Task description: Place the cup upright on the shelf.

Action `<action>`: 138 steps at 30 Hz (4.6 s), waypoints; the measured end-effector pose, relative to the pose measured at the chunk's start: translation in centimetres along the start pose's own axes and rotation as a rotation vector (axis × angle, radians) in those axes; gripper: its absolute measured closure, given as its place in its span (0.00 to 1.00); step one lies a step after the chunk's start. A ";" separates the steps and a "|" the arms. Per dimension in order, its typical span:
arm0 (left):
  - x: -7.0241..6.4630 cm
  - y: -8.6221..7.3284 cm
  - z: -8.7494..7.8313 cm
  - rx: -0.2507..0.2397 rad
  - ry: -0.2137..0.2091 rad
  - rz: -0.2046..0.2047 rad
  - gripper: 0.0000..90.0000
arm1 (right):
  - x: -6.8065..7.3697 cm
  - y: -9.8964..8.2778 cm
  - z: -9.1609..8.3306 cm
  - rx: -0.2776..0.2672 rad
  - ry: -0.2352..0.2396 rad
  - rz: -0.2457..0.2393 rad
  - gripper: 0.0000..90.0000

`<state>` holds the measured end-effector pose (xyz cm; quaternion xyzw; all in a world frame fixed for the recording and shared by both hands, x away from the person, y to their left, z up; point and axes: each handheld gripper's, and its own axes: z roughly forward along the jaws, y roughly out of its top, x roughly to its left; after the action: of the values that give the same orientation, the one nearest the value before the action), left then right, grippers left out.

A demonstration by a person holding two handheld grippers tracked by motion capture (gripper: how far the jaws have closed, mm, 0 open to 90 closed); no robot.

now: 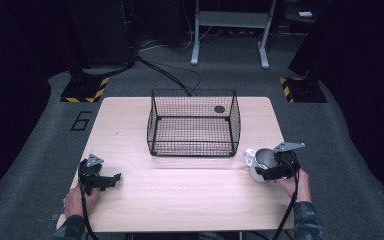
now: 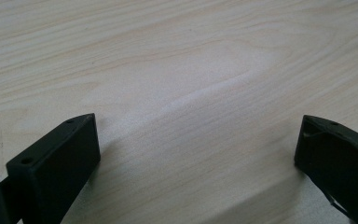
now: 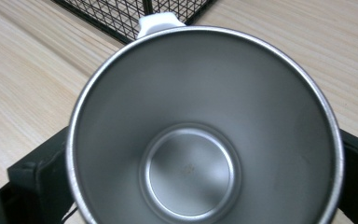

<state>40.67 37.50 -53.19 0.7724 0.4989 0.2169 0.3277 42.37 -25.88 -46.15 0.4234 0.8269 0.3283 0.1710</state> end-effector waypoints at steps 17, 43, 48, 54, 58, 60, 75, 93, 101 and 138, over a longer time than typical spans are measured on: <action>0.0 0.0 0.0 0.000 0.000 0.000 0.00 | 0.4 -0.4 0.3 -0.037 -0.022 0.028 0.07; 0.0 0.0 0.0 0.000 0.000 0.000 0.00 | 2.3 0.5 -1.3 -0.062 -0.023 0.024 0.08; 0.0 0.0 0.0 0.000 0.000 0.000 0.00 | 3.0 0.8 -1.4 -0.062 -0.027 0.030 0.08; 0.0 0.0 0.0 0.003 -0.001 0.000 0.00 | 4.1 1.5 -1.7 -0.074 -0.001 0.037 0.08; 0.0 0.0 0.0 0.002 -0.001 -0.001 0.00 | 4.6 1.7 -1.6 -0.064 0.004 0.028 0.08; 0.0 0.0 0.0 -0.003 0.002 -0.003 0.00 | 5.2 1.9 -1.5 -0.070 0.015 0.026 0.08; 0.0 0.0 0.0 -0.005 0.001 -0.007 0.00 | 7.2 3.9 -1.4 -0.056 0.075 0.019 0.08; 0.0 0.0 0.0 0.001 -0.002 0.000 0.00 | 10.1 7.8 -0.6 -0.063 0.150 -0.046 0.08; 0.0 0.0 0.0 -0.003 0.000 -0.002 0.00 | 11.2 9.6 -0.5 -0.075 0.177 -0.060 0.08; 0.0 0.0 0.0 -0.003 0.000 -0.001 0.00 | 10.3 16.5 0.5 -0.115 0.185 -0.091 0.08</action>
<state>40.67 37.50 -53.23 0.7716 0.4990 0.2176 0.3290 46.35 -10.26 -35.20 0.3429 0.8373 0.4047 0.1325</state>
